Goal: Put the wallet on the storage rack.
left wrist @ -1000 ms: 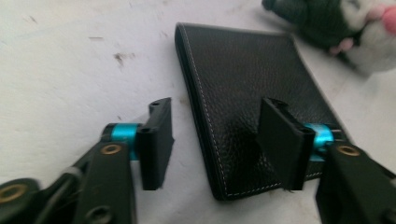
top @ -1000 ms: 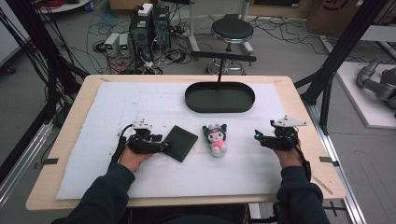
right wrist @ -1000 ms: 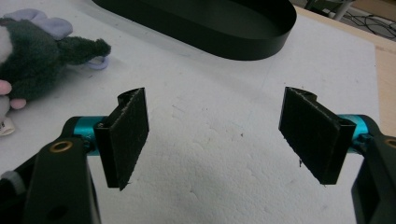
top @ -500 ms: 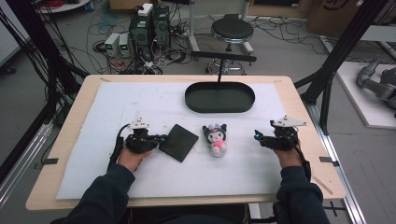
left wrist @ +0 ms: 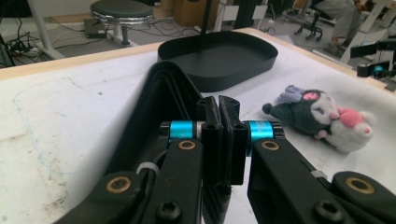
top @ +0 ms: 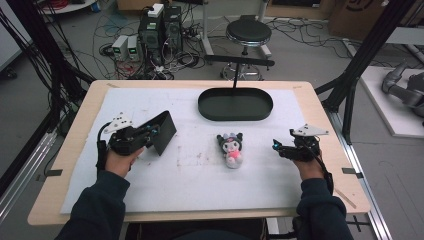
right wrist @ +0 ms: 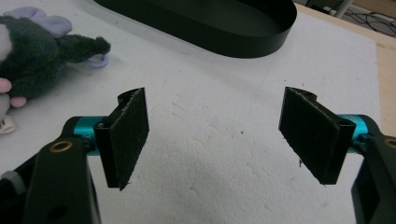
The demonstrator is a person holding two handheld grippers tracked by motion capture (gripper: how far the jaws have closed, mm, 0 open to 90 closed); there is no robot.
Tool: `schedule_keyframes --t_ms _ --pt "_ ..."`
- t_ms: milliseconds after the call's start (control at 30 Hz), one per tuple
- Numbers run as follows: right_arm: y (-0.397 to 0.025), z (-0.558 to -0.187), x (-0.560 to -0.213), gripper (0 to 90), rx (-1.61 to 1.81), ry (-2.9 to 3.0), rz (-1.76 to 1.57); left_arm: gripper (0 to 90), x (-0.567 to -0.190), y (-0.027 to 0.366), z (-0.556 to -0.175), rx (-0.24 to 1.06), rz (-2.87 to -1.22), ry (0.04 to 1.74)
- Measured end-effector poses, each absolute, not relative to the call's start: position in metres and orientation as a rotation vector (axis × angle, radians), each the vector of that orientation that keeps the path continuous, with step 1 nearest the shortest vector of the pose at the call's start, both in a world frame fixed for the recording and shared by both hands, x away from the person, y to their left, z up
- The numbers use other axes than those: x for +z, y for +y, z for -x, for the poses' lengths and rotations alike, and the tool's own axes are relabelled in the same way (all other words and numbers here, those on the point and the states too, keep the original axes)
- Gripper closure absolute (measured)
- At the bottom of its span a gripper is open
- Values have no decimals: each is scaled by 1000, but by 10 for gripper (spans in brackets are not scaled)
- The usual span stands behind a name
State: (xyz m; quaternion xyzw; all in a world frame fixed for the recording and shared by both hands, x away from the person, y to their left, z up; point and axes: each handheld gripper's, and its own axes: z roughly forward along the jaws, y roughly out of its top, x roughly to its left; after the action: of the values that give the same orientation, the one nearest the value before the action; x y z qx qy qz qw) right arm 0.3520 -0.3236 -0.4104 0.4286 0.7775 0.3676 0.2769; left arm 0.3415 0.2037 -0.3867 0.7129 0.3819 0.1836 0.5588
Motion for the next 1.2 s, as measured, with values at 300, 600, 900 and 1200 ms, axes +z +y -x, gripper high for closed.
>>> schedule_keyframes --t_ms 300,600,900,1200 --pt "-324 -352 -411 246 985 2094 -1147 875 -397 181 -337 360 -1746 858" --pt "-323 -352 -411 246 983 2100 -1142 861 -398 180 -336 361 -1742 848" --pt "-323 -352 -411 249 981 2108 -1139 496 -397 178 -335 482 -1698 782" --pt "-323 -352 -412 249 982 2113 -1143 320 -411 177 -344 519 -1769 909"
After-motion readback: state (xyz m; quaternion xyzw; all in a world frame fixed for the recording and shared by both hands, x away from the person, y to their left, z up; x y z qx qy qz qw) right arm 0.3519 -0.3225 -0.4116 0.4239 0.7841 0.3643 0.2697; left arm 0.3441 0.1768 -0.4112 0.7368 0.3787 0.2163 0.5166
